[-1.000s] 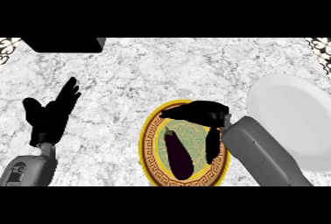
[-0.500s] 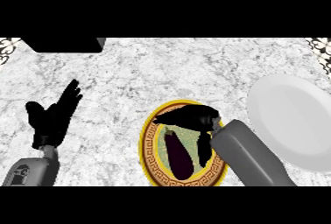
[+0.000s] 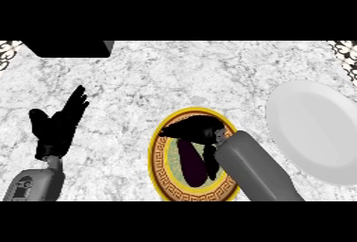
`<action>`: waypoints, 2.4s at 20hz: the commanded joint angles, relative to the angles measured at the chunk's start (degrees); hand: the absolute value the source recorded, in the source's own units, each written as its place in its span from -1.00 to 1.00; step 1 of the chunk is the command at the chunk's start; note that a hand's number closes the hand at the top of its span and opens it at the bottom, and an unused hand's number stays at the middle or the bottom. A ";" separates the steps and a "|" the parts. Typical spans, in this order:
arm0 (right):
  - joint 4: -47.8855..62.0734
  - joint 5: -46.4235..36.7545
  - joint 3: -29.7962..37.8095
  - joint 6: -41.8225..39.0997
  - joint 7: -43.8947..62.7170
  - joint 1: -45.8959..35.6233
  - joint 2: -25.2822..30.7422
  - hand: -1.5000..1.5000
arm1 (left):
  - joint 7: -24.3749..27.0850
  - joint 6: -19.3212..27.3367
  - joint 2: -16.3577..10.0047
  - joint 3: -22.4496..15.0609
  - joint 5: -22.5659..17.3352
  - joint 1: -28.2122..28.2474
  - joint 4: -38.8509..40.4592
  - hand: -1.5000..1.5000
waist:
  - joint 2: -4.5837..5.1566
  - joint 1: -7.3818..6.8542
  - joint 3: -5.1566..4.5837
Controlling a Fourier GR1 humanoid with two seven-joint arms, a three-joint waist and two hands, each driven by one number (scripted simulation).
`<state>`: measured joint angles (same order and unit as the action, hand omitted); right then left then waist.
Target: Pick the eggplant from the plate and place it in the plate
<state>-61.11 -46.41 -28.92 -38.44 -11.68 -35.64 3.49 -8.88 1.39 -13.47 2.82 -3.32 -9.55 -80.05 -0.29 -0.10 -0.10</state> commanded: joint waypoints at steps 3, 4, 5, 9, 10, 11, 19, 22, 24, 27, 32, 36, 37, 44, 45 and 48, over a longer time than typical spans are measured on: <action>-1.77 -3.10 -5.45 -2.82 -5.26 3.18 0.90 1.00 | 1.93 -1.96 0.11 1.13 -0.95 1.05 1.16 0.00 | 0.32 -0.09 0.09; 0.74 -2.92 -4.50 -2.77 -4.82 1.00 -1.81 1.00 | 0.55 -2.09 -0.62 1.37 -0.61 -0.42 1.78 0.00 | 0.38 -0.24 0.10; 0.62 -3.43 -5.77 -0.93 -9.45 2.55 1.05 1.00 | -1.11 0.44 1.39 -1.00 1.10 2.30 -3.48 0.00 | 0.31 -0.52 0.13; 0.52 -3.43 -3.88 -1.14 -7.52 2.49 -2.23 1.00 | 2.76 0.44 2.28 -0.89 2.50 1.98 0.75 0.00 | 0.36 -0.21 0.10; -1.02 -4.09 -4.31 -0.20 -7.86 5.11 -1.19 1.00 | 1.65 -2.30 -0.61 1.92 -0.14 0.71 0.34 0.00 | 0.31 -0.08 0.10; -2.48 -3.67 -3.51 -1.37 -5.88 5.03 -3.00 1.00 | -0.80 0.50 2.03 -0.36 1.71 0.93 -1.45 0.00 | 0.25 -0.04 0.11; -2.85 -6.30 11.56 15.42 12.43 6.75 -3.44 1.00 | -0.70 -0.52 0.10 2.31 0.49 0.37 -0.94 0.00 | 0.00 1.40 0.09; -3.36 -8.01 21.24 24.39 24.71 5.93 -3.19 1.00 | 0.00 0.16 0.36 2.72 0.68 2.30 -0.58 0.00 | -0.35 3.55 -0.03; -5.67 -10.80 22.34 31.31 32.16 3.90 -3.48 1.00 | -0.50 -1.20 -0.53 2.71 0.14 1.38 -0.99 0.00 | -0.45 2.28 0.00; -10.54 -16.53 22.67 41.29 40.03 1.58 -3.49 1.00 | -0.51 -0.52 -0.25 2.81 0.52 1.21 -0.39 0.00 | -0.47 1.83 -0.01; -14.66 -31.67 21.09 51.74 54.60 -0.87 -3.49 1.00 | -1.04 -1.03 0.29 1.99 0.23 1.39 -1.91 0.00 | -0.43 0.78 0.00; -21.19 -37.80 20.31 50.86 65.40 -0.23 -3.49 1.00 | -2.25 -1.15 -0.44 2.80 0.07 -0.19 -0.94 0.00 | -0.15 0.95 0.06; -23.64 -37.70 17.50 49.15 69.10 0.42 -3.49 1.00 | -2.26 0.34 1.45 0.99 1.63 -0.74 -1.09 0.00 | -0.09 0.74 0.07; -32.24 -33.74 26.45 51.73 66.02 9.07 -0.21 1.00 | 0.11 -0.87 0.74 2.27 1.81 -1.32 1.51 0.00 | 0.25 0.59 0.10; -27.95 -30.64 30.87 54.30 63.49 6.43 2.13 1.00 | -2.55 -0.50 0.85 1.96 1.66 -1.97 -0.02 0.00 | 0.34 0.28 0.12; -31.08 -30.21 31.60 54.29 62.37 12.74 3.77 1.00 | 2.37 -2.17 1.10 2.57 1.32 0.35 2.17 0.00 | 0.31 0.40 0.10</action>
<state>-90.77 -79.07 -1.23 14.89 52.14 -25.89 4.27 -9.39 0.04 -12.68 4.86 -2.08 -9.11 -81.00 -0.10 0.31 0.00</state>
